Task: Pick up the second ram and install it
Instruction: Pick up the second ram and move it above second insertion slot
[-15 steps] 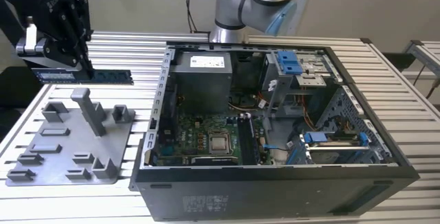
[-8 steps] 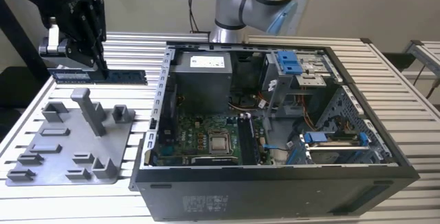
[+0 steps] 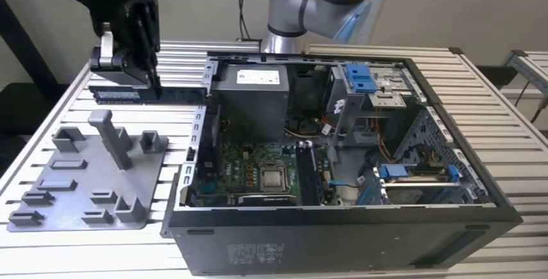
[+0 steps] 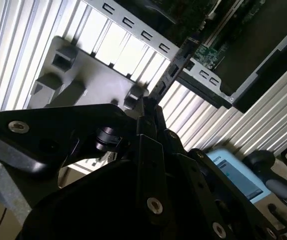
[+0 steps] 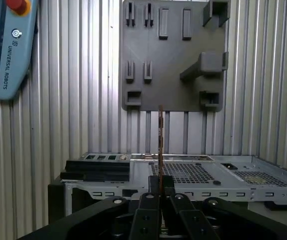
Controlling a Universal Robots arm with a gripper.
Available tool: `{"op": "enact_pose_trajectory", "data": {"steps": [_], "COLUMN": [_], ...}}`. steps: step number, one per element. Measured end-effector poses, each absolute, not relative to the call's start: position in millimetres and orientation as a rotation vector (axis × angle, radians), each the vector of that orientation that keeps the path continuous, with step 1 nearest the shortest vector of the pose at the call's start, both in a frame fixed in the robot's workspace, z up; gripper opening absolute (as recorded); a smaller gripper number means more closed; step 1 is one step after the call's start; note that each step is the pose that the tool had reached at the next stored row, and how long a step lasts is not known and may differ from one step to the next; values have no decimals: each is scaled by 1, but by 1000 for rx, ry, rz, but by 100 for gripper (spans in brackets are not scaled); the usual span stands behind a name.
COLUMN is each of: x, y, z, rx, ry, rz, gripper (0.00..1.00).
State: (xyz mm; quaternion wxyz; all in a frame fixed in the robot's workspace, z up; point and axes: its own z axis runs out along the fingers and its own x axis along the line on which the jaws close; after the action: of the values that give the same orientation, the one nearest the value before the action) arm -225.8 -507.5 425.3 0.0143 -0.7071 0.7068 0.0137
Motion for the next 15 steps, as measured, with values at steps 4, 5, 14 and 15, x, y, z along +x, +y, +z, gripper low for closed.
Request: {"op": "enact_pose_trajectory", "data": {"steps": [4,5,14,15], "x": [-212,-207,-178,-175], "y": [-508,-508,-507,-507], "z": [425,425,425,425], "rx": [-2202,-2202,-2203,-2203], "ry": [2201,2201,2202,2202], "rz": [44,44,45,45], "gripper": [14,14,14,14]}}
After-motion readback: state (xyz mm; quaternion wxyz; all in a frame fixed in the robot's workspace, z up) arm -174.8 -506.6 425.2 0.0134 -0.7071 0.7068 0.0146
